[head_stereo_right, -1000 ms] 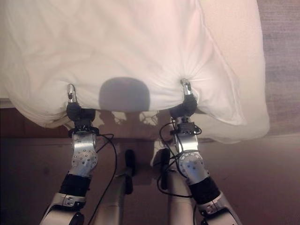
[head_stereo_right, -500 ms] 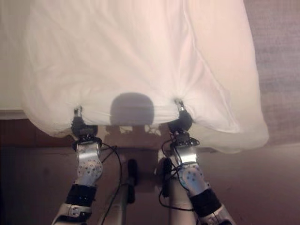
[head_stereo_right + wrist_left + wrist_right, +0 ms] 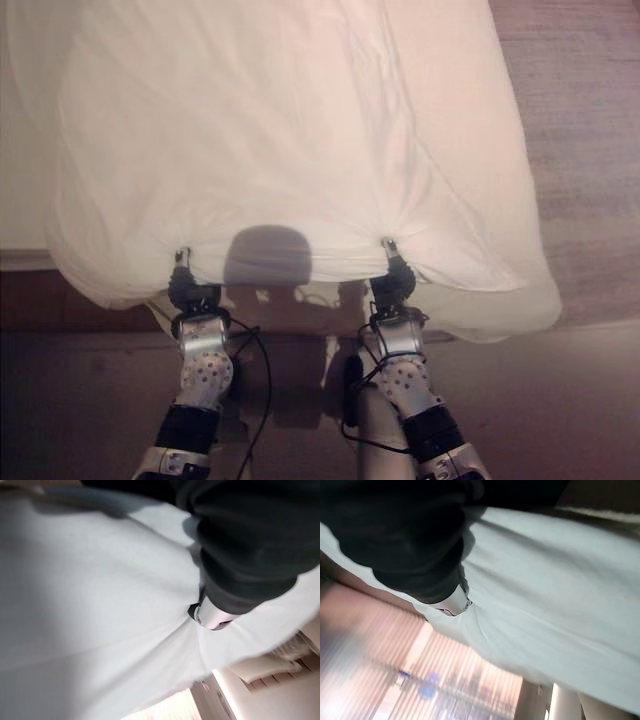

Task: Make the bed

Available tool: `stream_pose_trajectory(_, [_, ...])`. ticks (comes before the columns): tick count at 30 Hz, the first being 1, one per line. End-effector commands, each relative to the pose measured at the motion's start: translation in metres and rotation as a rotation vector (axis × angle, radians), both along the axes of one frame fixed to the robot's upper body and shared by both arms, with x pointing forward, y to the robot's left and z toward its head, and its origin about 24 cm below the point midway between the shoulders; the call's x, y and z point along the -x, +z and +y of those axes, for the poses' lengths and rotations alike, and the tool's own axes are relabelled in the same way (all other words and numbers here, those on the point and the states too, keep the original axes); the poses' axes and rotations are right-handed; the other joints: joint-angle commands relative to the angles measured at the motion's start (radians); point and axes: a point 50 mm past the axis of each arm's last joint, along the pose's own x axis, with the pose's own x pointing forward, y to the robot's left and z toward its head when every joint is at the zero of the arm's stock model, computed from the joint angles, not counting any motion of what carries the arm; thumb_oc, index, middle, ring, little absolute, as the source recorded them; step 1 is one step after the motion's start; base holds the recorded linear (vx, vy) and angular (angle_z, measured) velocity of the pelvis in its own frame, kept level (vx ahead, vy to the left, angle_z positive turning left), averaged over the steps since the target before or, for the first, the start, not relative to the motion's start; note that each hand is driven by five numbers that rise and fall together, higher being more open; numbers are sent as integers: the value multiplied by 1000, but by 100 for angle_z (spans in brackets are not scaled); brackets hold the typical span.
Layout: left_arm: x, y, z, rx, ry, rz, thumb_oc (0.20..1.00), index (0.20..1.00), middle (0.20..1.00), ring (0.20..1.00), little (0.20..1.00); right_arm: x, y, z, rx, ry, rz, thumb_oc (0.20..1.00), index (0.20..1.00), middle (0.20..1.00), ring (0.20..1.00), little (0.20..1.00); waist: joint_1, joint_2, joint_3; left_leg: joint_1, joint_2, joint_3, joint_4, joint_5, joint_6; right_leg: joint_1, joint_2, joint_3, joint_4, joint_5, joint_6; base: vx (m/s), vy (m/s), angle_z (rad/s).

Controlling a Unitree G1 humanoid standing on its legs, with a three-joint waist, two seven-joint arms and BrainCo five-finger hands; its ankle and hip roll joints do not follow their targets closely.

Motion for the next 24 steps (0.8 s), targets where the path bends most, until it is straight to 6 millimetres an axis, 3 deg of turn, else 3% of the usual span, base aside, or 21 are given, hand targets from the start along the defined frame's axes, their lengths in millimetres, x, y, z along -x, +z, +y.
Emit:
stream_pose_trajectory(1, [37,0,110,-15,439,-92,200,200,200,200,200,35,-23,-106,-54,-484,20,200,200,200,200,200,-13,16,-97,-23,-71,19,119,-89,101,213,-168,66,-389,332,146,37,815,47])
stream_pose_trajectory(2, [38,-8,106,-24,407,-64,200,200,200,200,200,33,-28,-101,-35,-465,46,200,200,200,200,200,-5,19,-104,-26,-82,52,146,-123,119,240,-224,4,-482,429,149,67,731,22])
stream_pose_trajectory(3, [39,-5,104,-72,388,-76,200,200,200,200,200,32,-31,-98,-18,-443,55,200,200,200,200,200,-1,17,-109,-29,-87,69,174,-147,133,267,-225,-41,-512,410,130,30,680,-16])
stream_pose_trajectory(4, [40,0,104,-111,379,-100,200,200,200,200,200,33,-36,-99,-14,-434,60,200,200,200,200,200,-13,12,-112,-44,-111,63,195,-153,150,271,-185,-17,-477,348,111,-12,546,-39])
stream_pose_trajectory(6, [37,2,98,-105,344,-114,200,200,200,200,200,33,-48,-97,-22,-417,94,200,200,200,200,200,-23,9,-116,-21,-148,69,148,-144,176,241,-31,25,-390,206,79,-31,500,-17])
stream_pose_trajectory(7, [38,-2,97,-104,341,-99,200,200,200,200,200,31,-51,-94,-24,-400,104,200,200,200,200,200,-16,0,-116,4,-167,88,104,-125,181,202,30,-5,-340,159,61,-37,441,7])
stream_pose_trajectory(8, [38,-4,95,-111,333,-89,200,200,200,200,200,31,-56,-90,-17,-385,121,200,200,200,200,200,-3,-5,-116,12,-183,106,83,-114,181,195,42,-73,-336,148,54,-48,402,-17])
stream_pose_trajectory(9, [41,-10,93,-123,319,-61,200,200,200,200,200,29,-64,-84,-26,-363,157,200,200,200,200,200,12,-17,-119,40,-198,130,38,-103,173,219,53,-194,-345,133,47,-35,345,-28])
stream_pose_trajectory(10, [41,-13,90,-128,311,-42,200,200,200,200,200,27,-66,-83,-30,-361,171,200,200,200,200,200,12,-21,-118,67,-213,134,-6,-89,174,222,91,-201,-334,120,42,0,273,-42])
stream_pose_trajectory(13, [37,-23,78,-124,269,13,200,200,200,200,200,27,-68,-81,-3,-349,175,200,200,200,200,200,-3,-23,-113,113,-245,139,-82,-65,184,199,229,-87,-316,102,24,-6,124,-42])
stream_pose_trajectory(15, [34,-28,71,-116,243,33,200,200,200,200,200,28,-70,-82,23,-338,181,200,200,200,200,200,-16,-12,-113,117,-266,125,-110,-43,194,162,282,-25,-298,107,9,-2,24,0])
stream_pose_trajectory(17, [33,-33,64,-119,218,64,200,200,200,200,200,33,-77,-89,65,-343,214,200,200,200,200,200,-34,9,-114,111,-281,110,-112,-35,202,146,283,23,-291,110,-4,1,-22,32])
stream_pose_trajectory(20, [36,-42,59,-78,216,94,200,200,200,200,200,34,-83,-92,103,-341,257,200,200,200,200,200,-40,33,-128,80,-279,128,-76,-41,194,181,255,10,-342,118,-9,-33,-59,22])
stream_pose_trajectory(22, [36,-45,55,-66,206,100,200,200,200,200,200,38,-83,-102,127,-372,268,200,200,200,200,200,-48,42,-114,36,-264,173,40,-26,146,215,232,-2,-363,117,-20,-52,-111,8])
stream_pose_trajectory(23, [35,-46,51,-51,193,99,200,200,200,200,200,39,-81,-108,160,-387,272,200,200,200,200,200,-50,53,-98,-10,-249,191,125,20,93,239,222,-19,-370,111,-29,-57,-106,33])
stream_pose_trajectory(24, [34,-47,48,-40,186,101,200,200,200,200,200,39,-82,-111,176,-388,280,200,200,200,200,200,-48,58,-92,-21,-241,194,155,30,76,246,218,-27,-365,108,-36,-56,-76,52])
